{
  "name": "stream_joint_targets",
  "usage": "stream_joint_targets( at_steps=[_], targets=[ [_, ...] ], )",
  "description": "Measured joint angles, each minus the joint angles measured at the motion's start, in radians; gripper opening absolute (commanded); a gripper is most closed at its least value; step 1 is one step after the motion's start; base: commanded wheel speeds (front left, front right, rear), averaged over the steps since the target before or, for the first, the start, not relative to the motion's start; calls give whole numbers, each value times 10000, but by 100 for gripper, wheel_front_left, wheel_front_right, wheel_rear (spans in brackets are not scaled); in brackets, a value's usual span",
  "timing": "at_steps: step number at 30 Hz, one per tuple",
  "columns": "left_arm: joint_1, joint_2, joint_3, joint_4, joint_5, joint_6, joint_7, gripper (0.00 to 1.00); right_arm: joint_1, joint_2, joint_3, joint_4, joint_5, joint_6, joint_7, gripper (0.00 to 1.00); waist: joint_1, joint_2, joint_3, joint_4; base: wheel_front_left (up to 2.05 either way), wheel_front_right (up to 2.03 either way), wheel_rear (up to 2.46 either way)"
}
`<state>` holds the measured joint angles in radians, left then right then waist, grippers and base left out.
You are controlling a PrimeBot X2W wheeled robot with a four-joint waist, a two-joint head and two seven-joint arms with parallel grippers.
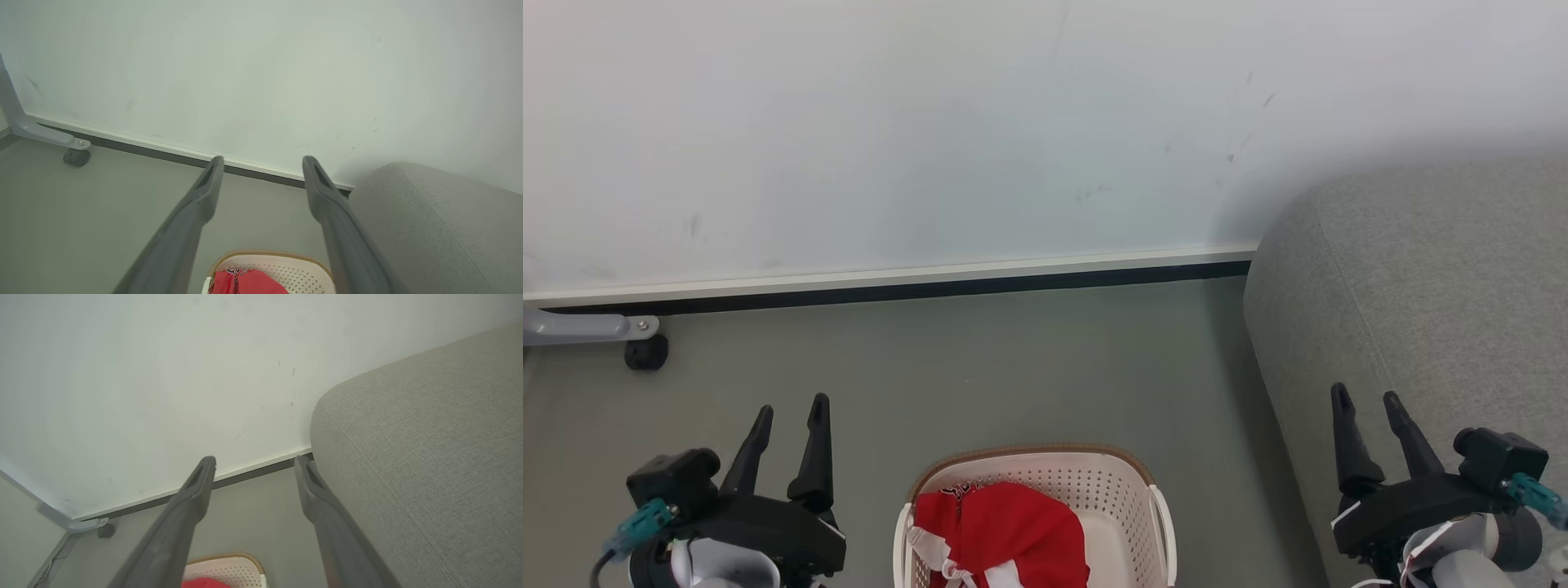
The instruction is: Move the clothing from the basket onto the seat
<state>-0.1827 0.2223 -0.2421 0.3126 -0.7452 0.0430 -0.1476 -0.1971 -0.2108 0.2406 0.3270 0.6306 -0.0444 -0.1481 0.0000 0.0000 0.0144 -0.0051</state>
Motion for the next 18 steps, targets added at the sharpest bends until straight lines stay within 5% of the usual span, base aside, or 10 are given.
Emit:
stream_joint_targets(
  at_steps=[18],
  targets=[
    [421, -29, -497, 35, 2556, 709, -901, 100, -186, 15, 1244, 545, -3091, -593, -895, 100, 0, 0, -32, -46, 0, 0, 0]
  ],
)
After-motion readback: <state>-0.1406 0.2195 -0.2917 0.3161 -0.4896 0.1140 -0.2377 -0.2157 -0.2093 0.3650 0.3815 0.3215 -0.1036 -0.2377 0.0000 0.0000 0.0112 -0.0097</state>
